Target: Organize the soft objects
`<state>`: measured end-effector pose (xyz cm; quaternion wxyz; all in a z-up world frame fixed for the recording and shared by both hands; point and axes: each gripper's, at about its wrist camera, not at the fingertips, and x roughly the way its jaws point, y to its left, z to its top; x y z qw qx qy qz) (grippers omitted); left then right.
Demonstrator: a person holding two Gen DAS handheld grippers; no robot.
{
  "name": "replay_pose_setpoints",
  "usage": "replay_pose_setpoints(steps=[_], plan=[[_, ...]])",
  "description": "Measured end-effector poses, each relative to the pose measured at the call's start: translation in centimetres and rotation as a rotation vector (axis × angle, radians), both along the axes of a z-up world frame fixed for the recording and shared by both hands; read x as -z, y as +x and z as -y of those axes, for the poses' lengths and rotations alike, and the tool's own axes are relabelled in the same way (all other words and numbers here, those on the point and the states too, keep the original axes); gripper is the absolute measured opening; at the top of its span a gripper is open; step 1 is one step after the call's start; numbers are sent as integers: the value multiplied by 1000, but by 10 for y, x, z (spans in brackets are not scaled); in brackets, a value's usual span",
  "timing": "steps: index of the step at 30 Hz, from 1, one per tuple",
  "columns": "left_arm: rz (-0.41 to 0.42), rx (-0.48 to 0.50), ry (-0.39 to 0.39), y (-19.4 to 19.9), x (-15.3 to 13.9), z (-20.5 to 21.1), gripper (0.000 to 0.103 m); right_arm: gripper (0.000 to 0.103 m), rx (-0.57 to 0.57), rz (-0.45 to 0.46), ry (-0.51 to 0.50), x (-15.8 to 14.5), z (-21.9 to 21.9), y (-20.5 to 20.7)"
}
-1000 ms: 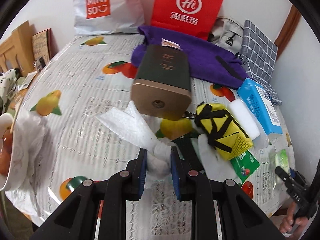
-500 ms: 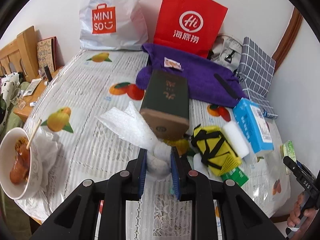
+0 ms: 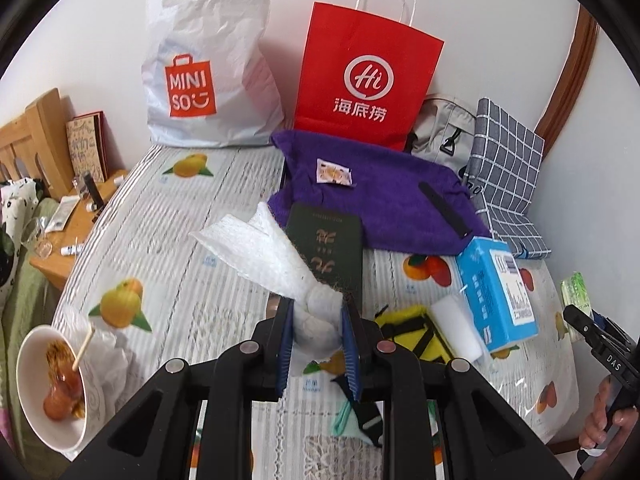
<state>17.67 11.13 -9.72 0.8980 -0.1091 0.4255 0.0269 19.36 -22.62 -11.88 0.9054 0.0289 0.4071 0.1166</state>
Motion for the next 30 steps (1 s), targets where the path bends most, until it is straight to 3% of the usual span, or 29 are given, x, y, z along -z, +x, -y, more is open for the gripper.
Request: replay_pose_setpoints(steps=[11, 30], plan=[[15, 14, 21, 38, -9, 4, 21, 52, -19, 17, -4, -9, -10, 36], [-28, 8, 28, 116, 7, -2, 21, 52, -56, 16, 10, -14, -40, 126]])
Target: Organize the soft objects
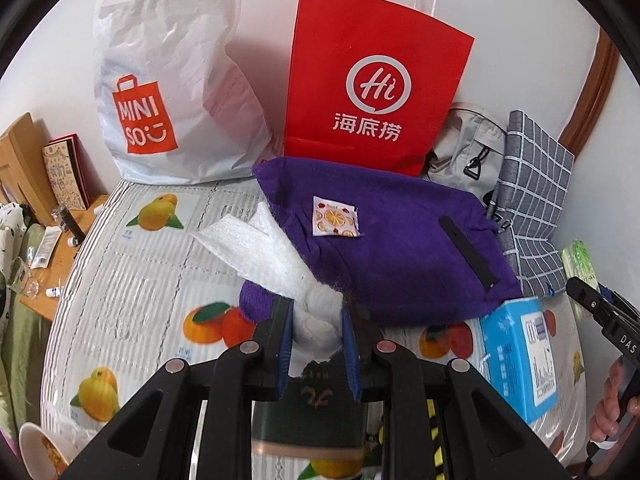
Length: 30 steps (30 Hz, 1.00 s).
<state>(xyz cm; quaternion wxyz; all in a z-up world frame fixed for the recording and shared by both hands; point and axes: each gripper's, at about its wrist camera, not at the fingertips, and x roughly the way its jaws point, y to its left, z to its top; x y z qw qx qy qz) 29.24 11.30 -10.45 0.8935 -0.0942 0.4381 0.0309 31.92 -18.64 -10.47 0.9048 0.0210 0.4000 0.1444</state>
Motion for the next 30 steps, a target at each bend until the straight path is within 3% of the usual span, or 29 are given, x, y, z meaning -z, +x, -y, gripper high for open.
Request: replay_pose_setpoints(steps=[21, 30], plan=[[-48, 44, 19, 84, 7, 12, 22, 52, -53, 19, 14, -9, -32, 85], [-101, 47, -15, 99, 40, 11, 22, 52, -78, -29, -18, 26, -42, 103]])
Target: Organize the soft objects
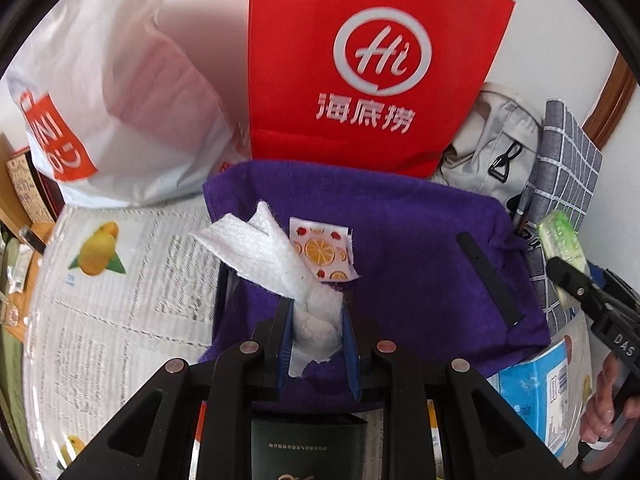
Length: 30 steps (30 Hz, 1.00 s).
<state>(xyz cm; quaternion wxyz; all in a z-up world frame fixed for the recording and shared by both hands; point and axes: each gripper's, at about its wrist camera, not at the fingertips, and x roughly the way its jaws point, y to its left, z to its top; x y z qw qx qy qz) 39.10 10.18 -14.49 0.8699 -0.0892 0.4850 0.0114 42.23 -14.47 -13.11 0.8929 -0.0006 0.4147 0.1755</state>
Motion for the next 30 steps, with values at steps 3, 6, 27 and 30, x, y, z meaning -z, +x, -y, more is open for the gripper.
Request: replay_pose_setpoints(steps=[3, 6, 27, 30], plan=[[-19, -2, -34, 2, 11, -1, 22, 52, -13, -41, -27, 15, -4, 7], [-28, 6, -52, 3, 19, -3, 22, 52, -8, -69, -37, 25, -5, 15], [-101, 56, -43, 16, 47, 13, 23, 53, -57, -236, -21, 69, -15, 30], [-102, 57, -47, 17, 48, 14, 23, 52, -51, -242, -23, 71, -13, 32]])
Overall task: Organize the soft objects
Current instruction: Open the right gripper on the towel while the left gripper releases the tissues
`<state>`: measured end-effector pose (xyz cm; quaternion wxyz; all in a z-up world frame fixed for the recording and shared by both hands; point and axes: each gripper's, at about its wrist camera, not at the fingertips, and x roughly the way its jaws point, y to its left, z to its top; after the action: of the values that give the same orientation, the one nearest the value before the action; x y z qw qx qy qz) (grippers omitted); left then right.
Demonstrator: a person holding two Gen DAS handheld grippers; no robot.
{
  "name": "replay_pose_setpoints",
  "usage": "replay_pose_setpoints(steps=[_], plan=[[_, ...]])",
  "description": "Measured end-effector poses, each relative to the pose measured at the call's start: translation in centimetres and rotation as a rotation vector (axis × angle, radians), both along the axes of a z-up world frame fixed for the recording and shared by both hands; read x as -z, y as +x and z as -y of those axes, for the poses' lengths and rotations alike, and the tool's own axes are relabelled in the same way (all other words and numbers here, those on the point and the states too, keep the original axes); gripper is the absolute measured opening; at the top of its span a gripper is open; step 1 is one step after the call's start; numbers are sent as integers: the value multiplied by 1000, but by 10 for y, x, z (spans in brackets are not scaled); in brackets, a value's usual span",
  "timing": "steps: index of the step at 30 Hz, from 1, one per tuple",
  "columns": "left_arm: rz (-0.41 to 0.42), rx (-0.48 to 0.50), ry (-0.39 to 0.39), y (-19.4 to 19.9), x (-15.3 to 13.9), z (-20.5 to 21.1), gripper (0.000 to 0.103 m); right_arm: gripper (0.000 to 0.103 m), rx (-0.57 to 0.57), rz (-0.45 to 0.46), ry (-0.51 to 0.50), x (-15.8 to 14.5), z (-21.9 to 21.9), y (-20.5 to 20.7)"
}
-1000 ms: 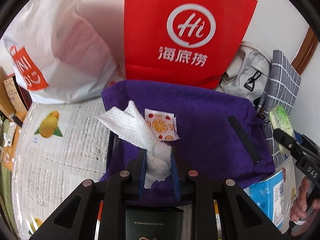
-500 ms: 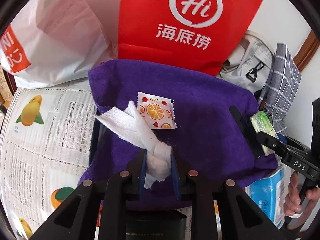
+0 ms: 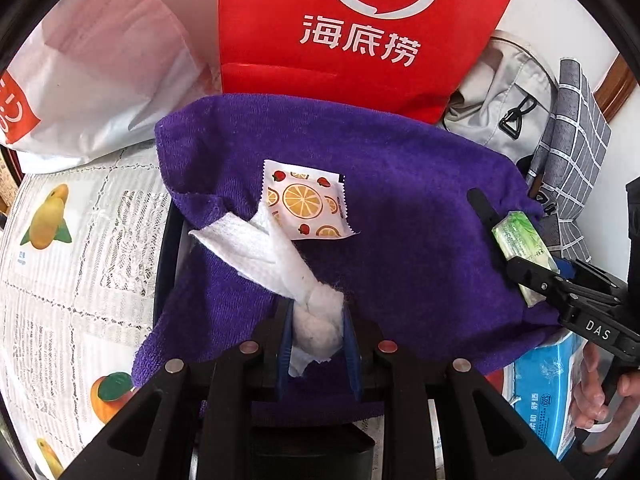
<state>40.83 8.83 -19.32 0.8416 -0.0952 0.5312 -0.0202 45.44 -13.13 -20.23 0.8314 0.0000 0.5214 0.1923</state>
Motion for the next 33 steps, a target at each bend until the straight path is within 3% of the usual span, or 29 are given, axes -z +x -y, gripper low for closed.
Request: replay_pose_setpoints(steps=[12, 15, 17, 23, 29, 33], plan=[[-10, -4, 2, 1, 1, -1, 23, 54, -6, -12, -5, 4, -4, 3], [-10, -2, 4, 2, 0, -2, 39, 67, -17, -4, -3, 3, -7, 3], [-3, -6, 10, 2, -1, -3, 42, 76, -16, 21, 1, -1, -7, 2], [1, -9, -6, -1, -7, -7, 43, 78, 13, 70, 24, -17, 0, -2], [48, -28, 18, -12, -31, -11, 57, 78, 57, 156, 49, -51, 10, -23], [78, -40, 11, -31, -51, -13, 65, 78, 50, 154, 50, -59, 16, -47]])
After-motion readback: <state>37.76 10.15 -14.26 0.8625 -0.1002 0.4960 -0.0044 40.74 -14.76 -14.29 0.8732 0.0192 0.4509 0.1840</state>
